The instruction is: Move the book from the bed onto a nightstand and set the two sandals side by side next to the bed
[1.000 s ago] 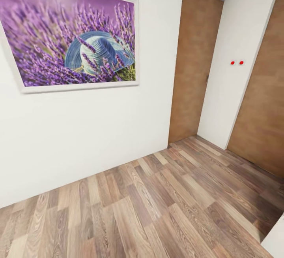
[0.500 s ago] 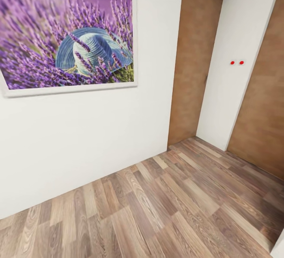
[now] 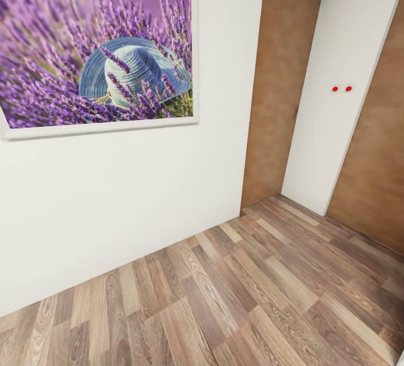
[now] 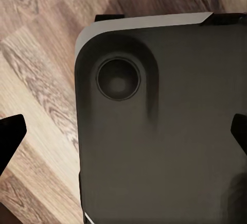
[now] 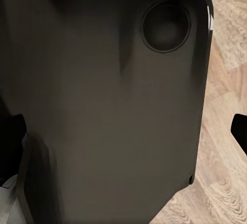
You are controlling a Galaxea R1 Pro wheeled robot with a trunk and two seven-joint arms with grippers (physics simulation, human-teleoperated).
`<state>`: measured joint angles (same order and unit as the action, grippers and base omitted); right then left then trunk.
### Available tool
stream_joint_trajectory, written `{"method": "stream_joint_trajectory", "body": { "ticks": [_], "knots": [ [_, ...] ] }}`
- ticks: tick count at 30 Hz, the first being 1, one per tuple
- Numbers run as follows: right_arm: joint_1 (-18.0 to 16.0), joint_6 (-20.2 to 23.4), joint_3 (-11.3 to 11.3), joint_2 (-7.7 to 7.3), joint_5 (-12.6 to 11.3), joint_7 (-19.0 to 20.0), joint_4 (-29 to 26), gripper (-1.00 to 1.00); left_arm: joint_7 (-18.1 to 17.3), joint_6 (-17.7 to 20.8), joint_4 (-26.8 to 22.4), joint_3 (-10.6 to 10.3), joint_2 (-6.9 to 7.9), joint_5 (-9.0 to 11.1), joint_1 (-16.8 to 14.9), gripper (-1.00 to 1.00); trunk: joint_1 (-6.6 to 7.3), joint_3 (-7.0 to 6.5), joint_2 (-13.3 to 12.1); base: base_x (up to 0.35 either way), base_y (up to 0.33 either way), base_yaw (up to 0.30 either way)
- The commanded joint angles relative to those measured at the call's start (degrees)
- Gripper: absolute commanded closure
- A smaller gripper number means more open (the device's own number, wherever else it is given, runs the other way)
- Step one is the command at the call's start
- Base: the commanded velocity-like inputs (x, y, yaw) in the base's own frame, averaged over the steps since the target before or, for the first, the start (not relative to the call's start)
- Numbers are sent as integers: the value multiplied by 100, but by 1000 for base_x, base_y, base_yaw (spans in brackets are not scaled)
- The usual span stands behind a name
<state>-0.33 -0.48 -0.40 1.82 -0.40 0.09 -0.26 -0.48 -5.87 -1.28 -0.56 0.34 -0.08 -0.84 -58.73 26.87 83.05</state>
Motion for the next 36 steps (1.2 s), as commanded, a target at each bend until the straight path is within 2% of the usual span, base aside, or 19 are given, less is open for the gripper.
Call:
{"method": "stream_joint_trajectory", "body": {
  "ticks": [1,12,36],
  "knots": [
    [-3,-5,-4,1,-4,1,0,-100,-5,-20,5,-5,1,-1,-4,-100,0,6,3,13,9,0],
    [-3,-5,-11,-6,-4,0,7,-100,-5,-20,5,-1,1,-1,-3,-100,0,6,3,4,12,-143],
    [-3,-5,-13,-15,-4,-1,17,-100,-5,-20,5,2,1,-1,0,-100,0,6,3,0,144,-282]
  ]
}}
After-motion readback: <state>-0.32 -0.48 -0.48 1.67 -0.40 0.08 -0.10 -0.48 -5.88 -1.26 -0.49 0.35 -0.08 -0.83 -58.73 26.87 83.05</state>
